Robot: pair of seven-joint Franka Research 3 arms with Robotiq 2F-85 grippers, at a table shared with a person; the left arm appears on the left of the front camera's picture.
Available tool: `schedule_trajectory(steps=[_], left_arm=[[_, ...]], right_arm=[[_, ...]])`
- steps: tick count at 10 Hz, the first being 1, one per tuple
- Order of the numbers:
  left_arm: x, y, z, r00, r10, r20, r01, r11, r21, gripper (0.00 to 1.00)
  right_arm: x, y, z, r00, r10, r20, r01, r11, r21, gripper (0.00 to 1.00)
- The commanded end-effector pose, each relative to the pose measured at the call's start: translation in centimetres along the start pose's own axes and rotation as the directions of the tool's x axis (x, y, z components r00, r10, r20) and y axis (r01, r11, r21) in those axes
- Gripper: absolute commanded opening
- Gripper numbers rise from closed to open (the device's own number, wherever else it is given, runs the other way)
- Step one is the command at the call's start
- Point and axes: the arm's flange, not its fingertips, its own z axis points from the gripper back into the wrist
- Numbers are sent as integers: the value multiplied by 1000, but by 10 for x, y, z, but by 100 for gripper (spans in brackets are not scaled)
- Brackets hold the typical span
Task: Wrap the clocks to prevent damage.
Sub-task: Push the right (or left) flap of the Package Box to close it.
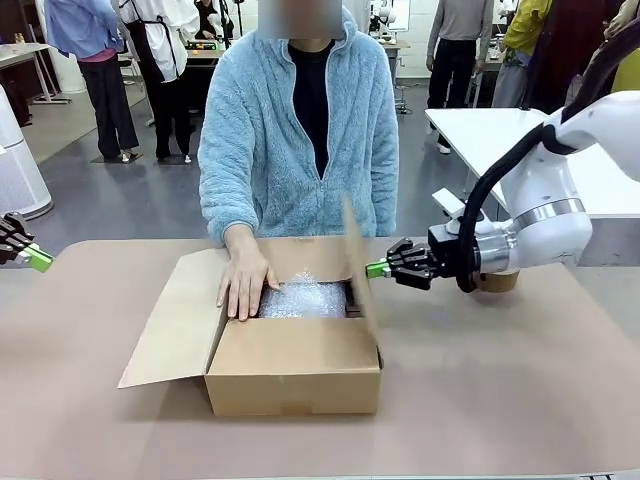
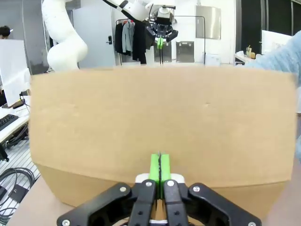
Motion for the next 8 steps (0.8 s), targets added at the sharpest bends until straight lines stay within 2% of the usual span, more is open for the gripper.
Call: schedule_trajectory(steps=[1, 8], left_arm=[[0, 0, 0, 1000, -6, 10, 6, 1000, 0, 0], [0, 0, 0, 1000, -6, 10, 6, 1000, 0, 0]], right_arm=[[-2, -12, -14, 999, -28, -22, 28, 999, -19, 1], [-6, -18, -39, 994, -49, -102, 47, 999, -17, 1]])
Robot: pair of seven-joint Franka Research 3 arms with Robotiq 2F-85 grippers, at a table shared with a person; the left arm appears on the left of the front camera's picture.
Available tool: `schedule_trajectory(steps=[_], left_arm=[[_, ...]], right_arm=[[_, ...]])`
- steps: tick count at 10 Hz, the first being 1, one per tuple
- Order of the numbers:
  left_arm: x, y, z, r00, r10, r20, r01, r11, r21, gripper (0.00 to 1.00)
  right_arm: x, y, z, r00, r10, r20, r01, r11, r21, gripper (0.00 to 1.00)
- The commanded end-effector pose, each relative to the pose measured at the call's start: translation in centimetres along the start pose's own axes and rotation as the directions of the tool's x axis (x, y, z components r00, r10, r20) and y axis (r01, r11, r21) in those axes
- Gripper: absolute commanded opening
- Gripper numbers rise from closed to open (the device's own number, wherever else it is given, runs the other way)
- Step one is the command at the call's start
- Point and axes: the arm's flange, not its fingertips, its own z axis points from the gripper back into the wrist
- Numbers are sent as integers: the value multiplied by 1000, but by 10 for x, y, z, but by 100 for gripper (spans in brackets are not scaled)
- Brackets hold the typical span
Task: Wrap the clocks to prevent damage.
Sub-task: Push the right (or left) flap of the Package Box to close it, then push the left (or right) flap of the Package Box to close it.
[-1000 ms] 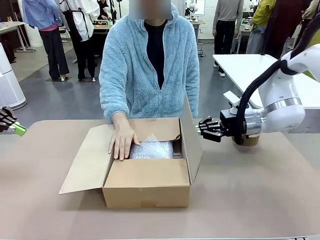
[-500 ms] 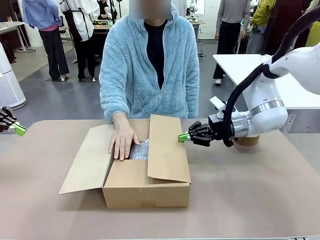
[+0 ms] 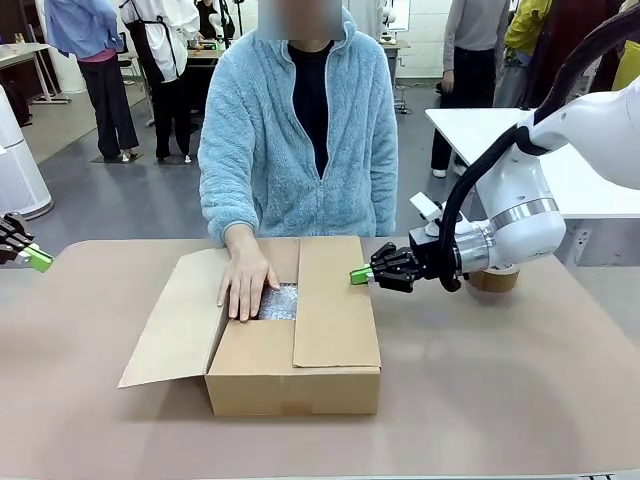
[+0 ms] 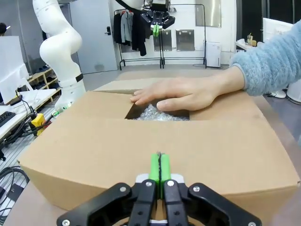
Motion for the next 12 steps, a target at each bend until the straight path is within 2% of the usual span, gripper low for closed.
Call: schedule_trajectory(steps=[1, 3, 4, 5, 12], left_arm=[[1, 0, 0, 1000, -6, 10, 6, 1000, 0, 0], [1, 0, 0, 1000, -6, 10, 6, 1000, 0, 0], [1, 0, 0, 1000, -6, 10, 6, 1000, 0, 0], [1, 0, 0, 1000, -6, 10, 6, 1000, 0, 0], [1, 0, 0, 1000, -6, 10, 6, 1000, 0, 0]], right_arm=[[-8, -10, -19, 998, -33, -60, 32, 999, -13, 1], [-15, -11, -18, 996, -41, -81, 40, 999, -3, 1], [-18, -10, -13, 992, -16, -123, 18, 1000, 21, 1], [2, -5, -8, 1000, -20, -20, 20, 1000, 2, 1], [2, -5, -8, 1000, -20, -20, 20, 1000, 2, 1]])
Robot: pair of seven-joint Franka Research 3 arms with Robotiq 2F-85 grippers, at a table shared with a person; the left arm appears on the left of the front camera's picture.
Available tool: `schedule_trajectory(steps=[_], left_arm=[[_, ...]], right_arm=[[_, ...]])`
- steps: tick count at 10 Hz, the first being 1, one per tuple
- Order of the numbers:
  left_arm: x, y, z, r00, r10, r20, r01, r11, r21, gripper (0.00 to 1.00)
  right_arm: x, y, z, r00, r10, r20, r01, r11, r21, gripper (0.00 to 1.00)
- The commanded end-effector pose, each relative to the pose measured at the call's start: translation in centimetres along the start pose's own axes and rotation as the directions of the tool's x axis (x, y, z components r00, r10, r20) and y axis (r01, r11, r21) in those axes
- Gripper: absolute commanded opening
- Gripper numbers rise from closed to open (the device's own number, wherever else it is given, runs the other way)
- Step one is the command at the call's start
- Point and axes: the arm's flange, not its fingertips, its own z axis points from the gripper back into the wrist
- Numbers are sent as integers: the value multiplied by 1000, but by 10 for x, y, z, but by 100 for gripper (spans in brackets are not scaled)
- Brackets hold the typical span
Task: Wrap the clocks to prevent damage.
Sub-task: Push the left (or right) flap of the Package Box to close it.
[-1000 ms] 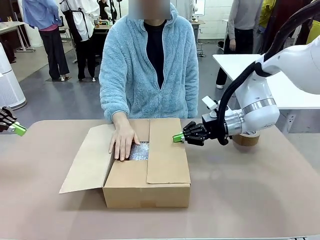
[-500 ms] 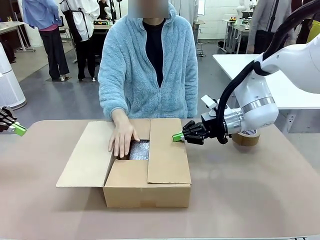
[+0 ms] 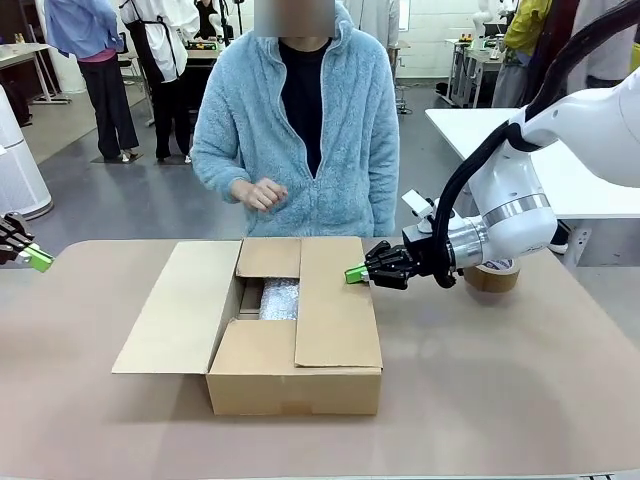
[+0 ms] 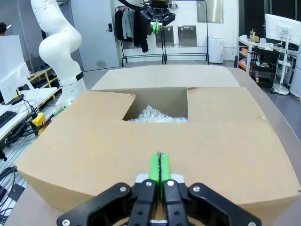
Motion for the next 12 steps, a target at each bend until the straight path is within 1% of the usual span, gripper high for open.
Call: schedule_trajectory(steps=[1, 7, 8, 9, 10, 11, 12], left_arm=[[0, 0, 0, 1000, -6, 11, 6, 1000, 0, 0], [0, 0, 0, 1000, -6, 11, 6, 1000, 0, 0], [0, 0, 0, 1000, 0, 0, 0, 1000, 0, 0], [-12, -11, -19, 999, -37, -22, 38, 999, 39, 0], [-13, 11, -32, 996, -72, -53, 74, 997, 33, 0], [-15, 21, -48, 993, -100, -67, 102, 994, 31, 0], [-28, 6, -71, 989, -125, -84, 130, 989, 65, 0]], right_arm=[[-3, 1, -2, 1000, -10, 0, 10, 1000, -11, 1], [-3, 1, -2, 1000, -10, 0, 10, 1000, -11, 1], [-3, 1, -2, 1000, -10, 0, 10, 1000, -11, 1], [-3, 1, -2, 1000, -10, 0, 10, 1000, -11, 1], [-3, 1, -2, 1000, -10, 0, 10, 1000, -11, 1], [-3, 1, -2, 1000, -10, 0, 10, 1000, -11, 1], [-3, 1, -2, 1000, -10, 0, 10, 1000, -11, 1]])
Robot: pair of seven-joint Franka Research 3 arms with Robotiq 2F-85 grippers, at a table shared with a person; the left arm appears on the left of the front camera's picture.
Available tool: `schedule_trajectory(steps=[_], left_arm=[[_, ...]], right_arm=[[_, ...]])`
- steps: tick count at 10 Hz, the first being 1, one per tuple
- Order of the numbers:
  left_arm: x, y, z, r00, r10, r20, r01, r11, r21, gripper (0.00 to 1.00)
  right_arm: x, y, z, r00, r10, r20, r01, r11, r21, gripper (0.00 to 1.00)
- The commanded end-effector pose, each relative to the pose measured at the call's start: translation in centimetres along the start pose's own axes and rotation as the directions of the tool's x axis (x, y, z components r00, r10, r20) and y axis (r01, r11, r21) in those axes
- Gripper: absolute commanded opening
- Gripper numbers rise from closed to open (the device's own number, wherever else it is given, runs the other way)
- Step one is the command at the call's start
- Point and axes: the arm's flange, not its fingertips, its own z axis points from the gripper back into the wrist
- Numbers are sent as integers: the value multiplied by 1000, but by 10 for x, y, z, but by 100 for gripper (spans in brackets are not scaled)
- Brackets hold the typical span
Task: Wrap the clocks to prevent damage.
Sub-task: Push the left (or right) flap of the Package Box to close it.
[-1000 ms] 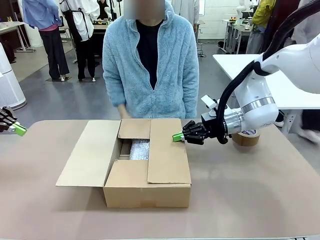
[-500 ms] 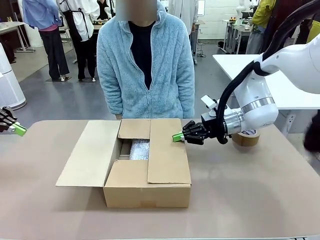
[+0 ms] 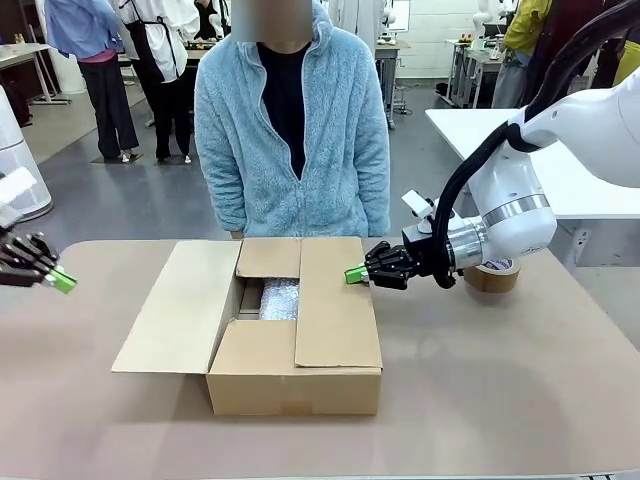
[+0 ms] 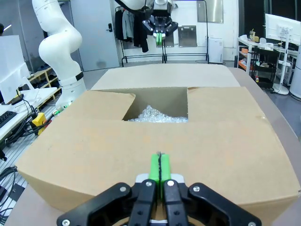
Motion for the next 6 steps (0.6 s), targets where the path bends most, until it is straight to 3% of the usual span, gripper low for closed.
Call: schedule_trajectory(steps=[1, 2, 4, 6], left_arm=[[-6, -1, -38, 990, -137, -33, 138, 989, 57, 0], [2, 11, -51, 981, -188, -49, 190, 981, 43, 0], [6, 2, -83, 981, -189, -52, 192, 979, 63, 0], [22, 16, -104, 988, -154, 12, 154, 988, 32, 0]], right_arm=[[-3, 1, -2, 1000, -10, 0, 10, 1000, -10, 1], [-3, 1, -2, 1000, -10, 0, 10, 1000, -10, 1], [-3, 1, -2, 1000, -10, 0, 10, 1000, -10, 1], [-3, 1, -2, 1000, -10, 0, 10, 1000, -10, 1]])
